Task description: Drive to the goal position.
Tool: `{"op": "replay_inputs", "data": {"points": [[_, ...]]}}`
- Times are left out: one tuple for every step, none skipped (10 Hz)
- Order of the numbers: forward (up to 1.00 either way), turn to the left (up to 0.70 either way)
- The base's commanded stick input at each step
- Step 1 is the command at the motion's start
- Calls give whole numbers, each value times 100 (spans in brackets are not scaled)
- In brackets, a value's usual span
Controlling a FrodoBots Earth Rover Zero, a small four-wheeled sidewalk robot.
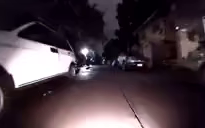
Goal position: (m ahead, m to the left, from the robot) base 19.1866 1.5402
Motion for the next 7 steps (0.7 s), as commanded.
{"op": "replay_inputs", "data": {"points": [[100,0],[100,0],[100,0],[100,0],[100,4],[100,26],[100,19]]}}
